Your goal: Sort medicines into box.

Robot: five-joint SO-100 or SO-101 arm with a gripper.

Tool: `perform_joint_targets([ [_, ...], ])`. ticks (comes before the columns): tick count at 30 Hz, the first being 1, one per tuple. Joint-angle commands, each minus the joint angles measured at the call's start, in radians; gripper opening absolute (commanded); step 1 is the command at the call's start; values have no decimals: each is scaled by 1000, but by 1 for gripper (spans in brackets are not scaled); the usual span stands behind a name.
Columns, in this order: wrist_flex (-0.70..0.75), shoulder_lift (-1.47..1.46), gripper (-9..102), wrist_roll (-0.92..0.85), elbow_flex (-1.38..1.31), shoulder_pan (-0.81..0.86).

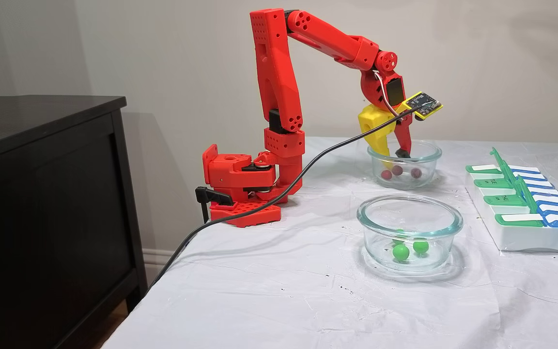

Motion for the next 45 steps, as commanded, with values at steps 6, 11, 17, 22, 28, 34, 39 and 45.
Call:
perform_joint_targets([
  [6, -5, -38, 18, 3, -52, -12],
  [11, 14, -37, 17, 2, -63, -17],
  [17, 37, -86, 17, 6, -127, -23],
  [22, 109, -167, 16, 29, -235, -28],
  [28, 160, -196, 17, 64, -307, -51],
  [34, 250, -227, 17, 92, -374, -80],
  [39, 244, -250, 17, 95, -380, -78],
  [45, 236, -256, 17, 84, -377, -63],
])
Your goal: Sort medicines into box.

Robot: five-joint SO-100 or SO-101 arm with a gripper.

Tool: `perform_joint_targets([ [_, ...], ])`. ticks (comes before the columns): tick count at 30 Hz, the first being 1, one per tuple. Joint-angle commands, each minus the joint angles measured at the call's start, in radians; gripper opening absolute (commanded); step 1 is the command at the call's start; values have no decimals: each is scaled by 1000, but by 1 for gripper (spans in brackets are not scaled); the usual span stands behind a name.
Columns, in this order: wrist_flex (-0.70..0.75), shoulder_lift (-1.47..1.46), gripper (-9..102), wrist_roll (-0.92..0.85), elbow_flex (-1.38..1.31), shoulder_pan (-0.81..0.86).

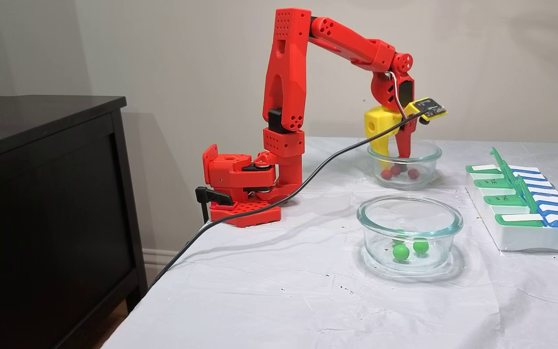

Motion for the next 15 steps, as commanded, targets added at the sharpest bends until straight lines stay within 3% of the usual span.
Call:
perform_joint_targets([
  [1, -2, 20, 17, -9, -63, -2],
  [15, -31, -8, 15, -44, -49, 34],
])
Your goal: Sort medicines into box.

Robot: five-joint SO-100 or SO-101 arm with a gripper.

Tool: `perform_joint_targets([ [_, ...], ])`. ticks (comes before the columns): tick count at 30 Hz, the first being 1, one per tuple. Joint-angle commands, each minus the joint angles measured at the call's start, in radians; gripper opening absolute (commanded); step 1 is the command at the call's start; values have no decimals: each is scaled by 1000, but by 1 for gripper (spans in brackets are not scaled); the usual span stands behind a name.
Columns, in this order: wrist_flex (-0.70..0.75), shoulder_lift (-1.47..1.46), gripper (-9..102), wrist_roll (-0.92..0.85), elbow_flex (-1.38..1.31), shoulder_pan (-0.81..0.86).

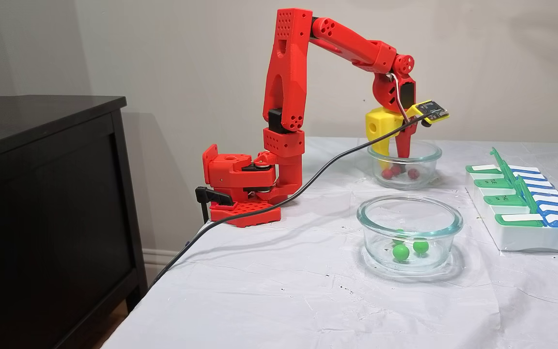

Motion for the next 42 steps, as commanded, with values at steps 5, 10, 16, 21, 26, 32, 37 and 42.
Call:
perform_joint_targets([
  [5, -2, 3, 16, -14, -54, 15],
  [10, 6, 11, 18, -21, -60, 18],
  [16, -6, 14, 15, -26, -57, 25],
  [21, -18, 9, 16, -28, -55, 32],
  [26, -14, 9, 17, -29, -55, 32],
  [32, -11, 9, 11, -29, -55, 37],
  [37, 6, -11, 2, -28, -57, 32],
  [42, 31, -15, 0, -31, -66, 25],
])
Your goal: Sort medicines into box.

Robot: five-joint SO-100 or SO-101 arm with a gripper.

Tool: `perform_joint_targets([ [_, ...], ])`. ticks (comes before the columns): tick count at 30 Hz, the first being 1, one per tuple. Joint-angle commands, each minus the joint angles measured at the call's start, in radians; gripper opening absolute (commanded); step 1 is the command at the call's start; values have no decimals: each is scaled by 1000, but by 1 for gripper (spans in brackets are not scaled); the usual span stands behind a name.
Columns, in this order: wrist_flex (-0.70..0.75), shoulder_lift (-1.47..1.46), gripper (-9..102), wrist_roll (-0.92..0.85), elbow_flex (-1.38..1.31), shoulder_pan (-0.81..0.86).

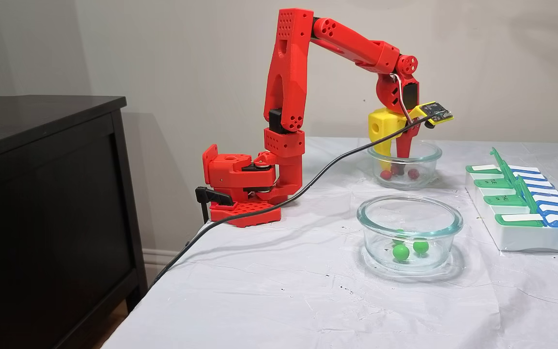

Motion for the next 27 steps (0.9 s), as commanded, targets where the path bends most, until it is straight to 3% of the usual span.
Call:
perform_joint_targets([
  [1, -12, 28, 0, -17, -31, -9],
  [9, 87, 267, 0, -23, -61, 3],
  [17, 250, 284, 0, 28, -215, 5],
  [27, 207, 290, 0, -61, -402, 241],
])
